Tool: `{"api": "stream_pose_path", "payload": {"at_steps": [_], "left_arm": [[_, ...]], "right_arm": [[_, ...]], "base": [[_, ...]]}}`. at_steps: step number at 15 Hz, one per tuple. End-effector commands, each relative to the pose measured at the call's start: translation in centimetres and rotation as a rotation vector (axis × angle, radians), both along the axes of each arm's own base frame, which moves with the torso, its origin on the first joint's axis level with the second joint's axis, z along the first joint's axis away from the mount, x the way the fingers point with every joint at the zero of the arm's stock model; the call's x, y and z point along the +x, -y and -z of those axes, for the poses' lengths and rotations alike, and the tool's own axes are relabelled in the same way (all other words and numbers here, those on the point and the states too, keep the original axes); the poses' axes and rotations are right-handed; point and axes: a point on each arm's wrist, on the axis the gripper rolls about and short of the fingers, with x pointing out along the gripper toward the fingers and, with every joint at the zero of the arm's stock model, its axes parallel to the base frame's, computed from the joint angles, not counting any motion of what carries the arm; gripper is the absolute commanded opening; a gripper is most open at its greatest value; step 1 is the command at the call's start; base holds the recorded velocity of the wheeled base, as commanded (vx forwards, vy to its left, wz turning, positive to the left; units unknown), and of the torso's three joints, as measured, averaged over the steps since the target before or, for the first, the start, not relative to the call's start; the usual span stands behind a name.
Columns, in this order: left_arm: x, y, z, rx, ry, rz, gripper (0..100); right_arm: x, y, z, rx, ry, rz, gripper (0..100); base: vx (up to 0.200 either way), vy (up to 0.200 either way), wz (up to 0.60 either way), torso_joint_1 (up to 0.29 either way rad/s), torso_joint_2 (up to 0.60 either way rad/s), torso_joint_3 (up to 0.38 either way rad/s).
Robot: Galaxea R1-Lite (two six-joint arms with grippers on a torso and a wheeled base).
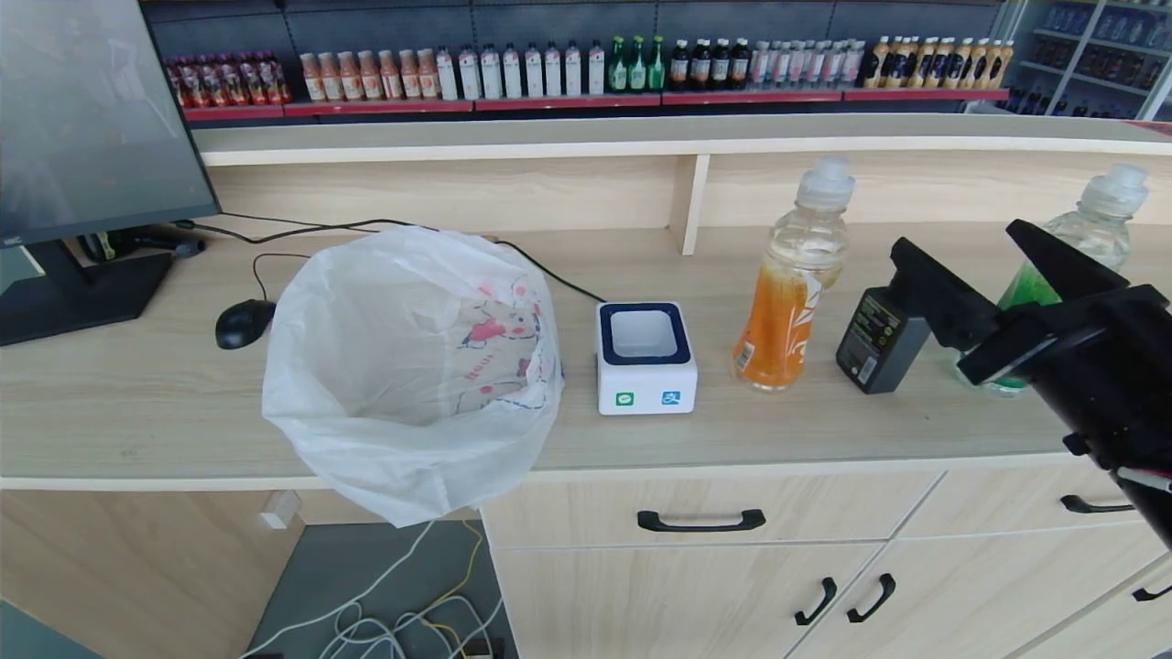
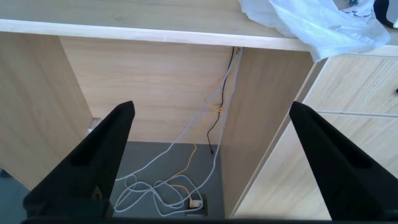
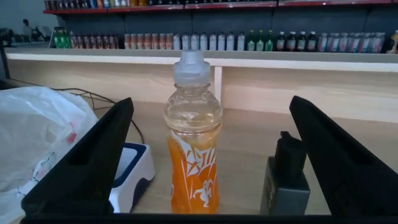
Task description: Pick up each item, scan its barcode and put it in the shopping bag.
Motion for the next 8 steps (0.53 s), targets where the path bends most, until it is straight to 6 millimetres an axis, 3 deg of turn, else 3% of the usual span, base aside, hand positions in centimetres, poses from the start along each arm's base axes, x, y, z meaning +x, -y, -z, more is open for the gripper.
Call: {"api": "stream_pose_path", "payload": {"at_steps": [1, 3, 5, 8], "left_arm": [[0.0, 0.0, 0.0, 0.000, 0.000, 0.000, 100], [0.0, 0.0, 0.0, 0.000, 0.000, 0.000, 100], [0.0, 0.0, 0.0, 0.000, 0.000, -0.002, 100], [0.0, 0.0, 0.0, 0.000, 0.000, 0.000, 100]], "right_arm": [[2.1, -2.2, 0.9, 0.027, -0.048, 0.001, 100], [2.2, -2.9, 0.7, 0.051, -0.052, 0.017, 100], [3.0, -4.5, 1.8, 0.036, -0.094, 0.022, 100], [3.9, -4.8, 3.1, 0.040, -0.149, 0.135, 100]], "base": [[0.000, 0.000, 0.00, 0.000, 0.00, 0.000], [0.000, 0.000, 0.00, 0.000, 0.00, 0.000], [0.000, 0.000, 0.00, 0.000, 0.00, 0.000], [0.000, 0.000, 0.00, 0.000, 0.00, 0.000]]}}
